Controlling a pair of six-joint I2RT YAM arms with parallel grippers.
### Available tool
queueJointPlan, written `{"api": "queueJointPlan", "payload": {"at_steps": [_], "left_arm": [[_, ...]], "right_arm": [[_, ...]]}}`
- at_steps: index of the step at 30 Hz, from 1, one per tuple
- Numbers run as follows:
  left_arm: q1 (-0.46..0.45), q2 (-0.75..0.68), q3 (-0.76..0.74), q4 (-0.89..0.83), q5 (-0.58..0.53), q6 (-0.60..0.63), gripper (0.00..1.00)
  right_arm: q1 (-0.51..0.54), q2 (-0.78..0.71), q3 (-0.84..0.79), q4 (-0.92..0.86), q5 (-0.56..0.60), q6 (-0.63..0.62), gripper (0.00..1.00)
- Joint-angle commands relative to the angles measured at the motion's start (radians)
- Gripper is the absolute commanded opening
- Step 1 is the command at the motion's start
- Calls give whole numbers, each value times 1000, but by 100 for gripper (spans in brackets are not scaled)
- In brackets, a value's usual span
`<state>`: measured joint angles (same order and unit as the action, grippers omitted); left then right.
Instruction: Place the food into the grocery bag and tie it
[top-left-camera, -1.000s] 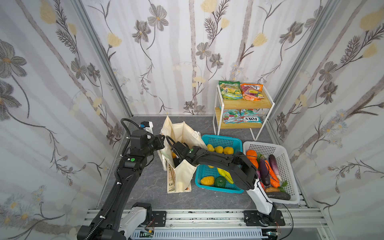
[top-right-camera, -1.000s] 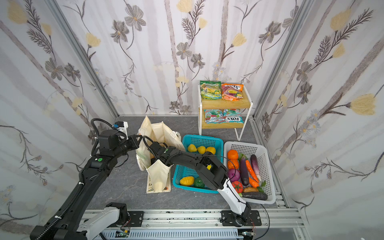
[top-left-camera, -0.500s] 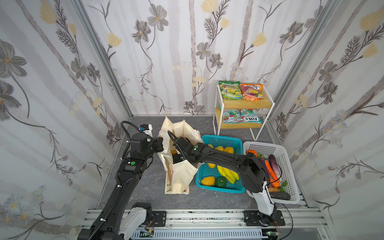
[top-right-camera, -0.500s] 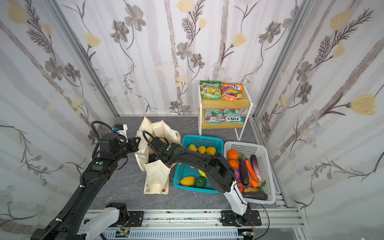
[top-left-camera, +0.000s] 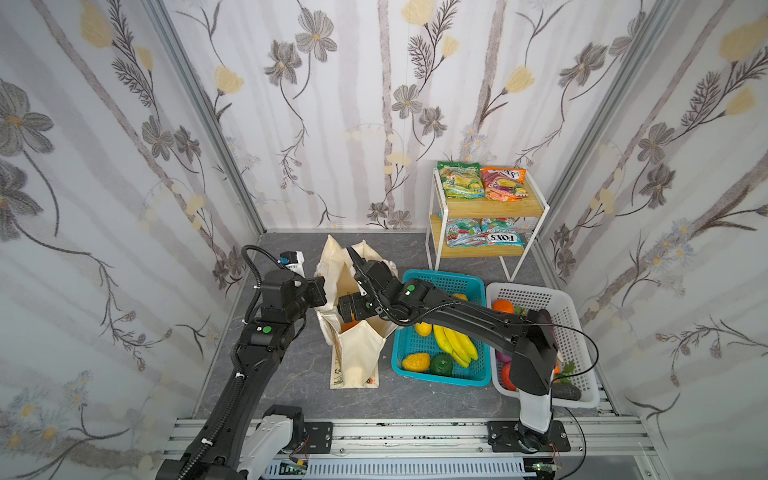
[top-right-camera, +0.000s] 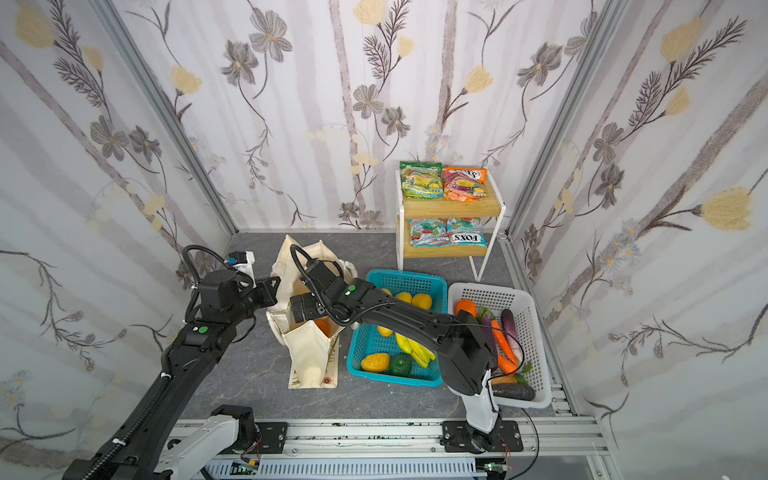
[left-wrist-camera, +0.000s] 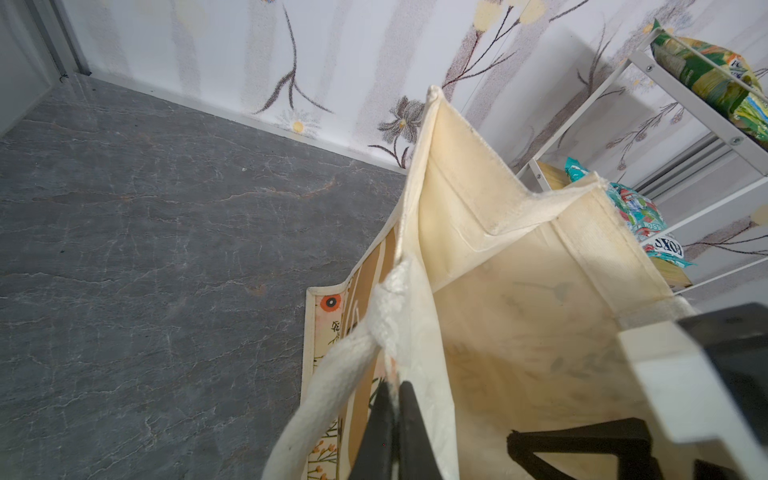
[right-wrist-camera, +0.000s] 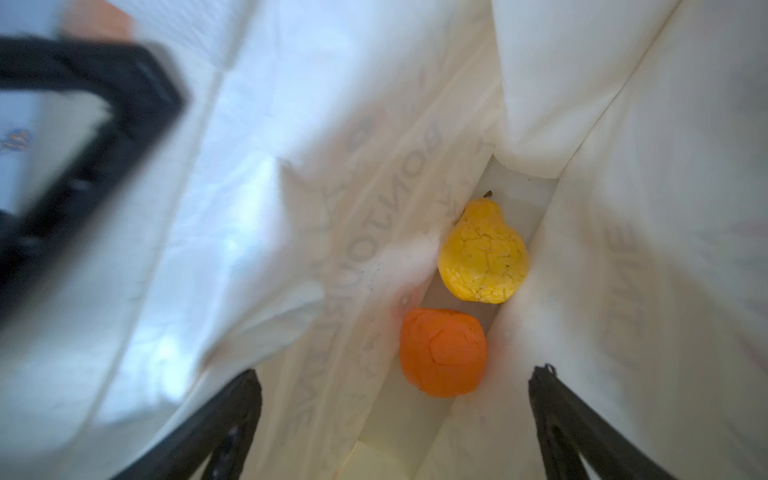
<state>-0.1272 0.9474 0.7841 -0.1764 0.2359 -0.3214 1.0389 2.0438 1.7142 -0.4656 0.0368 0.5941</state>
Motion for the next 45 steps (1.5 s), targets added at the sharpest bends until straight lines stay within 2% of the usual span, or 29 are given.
{"api": "queueJointPlan", "payload": {"at_steps": [1, 8, 13, 18, 22, 25, 28, 34, 40, 45], "left_arm": [[0, -6, -5, -3, 6, 3, 0], [0, -13, -11, 0, 1, 2, 0], [-1, -21, -18, 0, 0, 0, 0], [0, -21, -21, 0, -2, 4, 0], [0, -19, -19, 0, 2, 1, 0], [0, -25, -21, 0, 0, 1, 0], [0, -29, -23, 0, -1, 1, 0], [0, -25, -25, 0, 2, -1, 0], [0, -30, -29, 0, -3, 2, 0], [0, -38, -31, 0, 0, 4, 0]], "right_arm": [[3, -93, -24, 139, 60, 10, 100], [1, -253, -98, 175, 95, 9, 100], [0, -440, -268, 247, 179, 10, 100], [-35, -681, -462, 236, 295, 8, 100], [-149, -900, -669, 231, 254, 33, 100], [-285, -1027, -813, 226, 128, 33, 100], [-368, -1107, -940, 215, 35, 17, 100], [-420, -1087, -1102, 224, -101, -13, 98], [-429, -962, -1113, 228, -91, -57, 93], [-438, -845, -1075, 215, -89, -112, 82]]}}
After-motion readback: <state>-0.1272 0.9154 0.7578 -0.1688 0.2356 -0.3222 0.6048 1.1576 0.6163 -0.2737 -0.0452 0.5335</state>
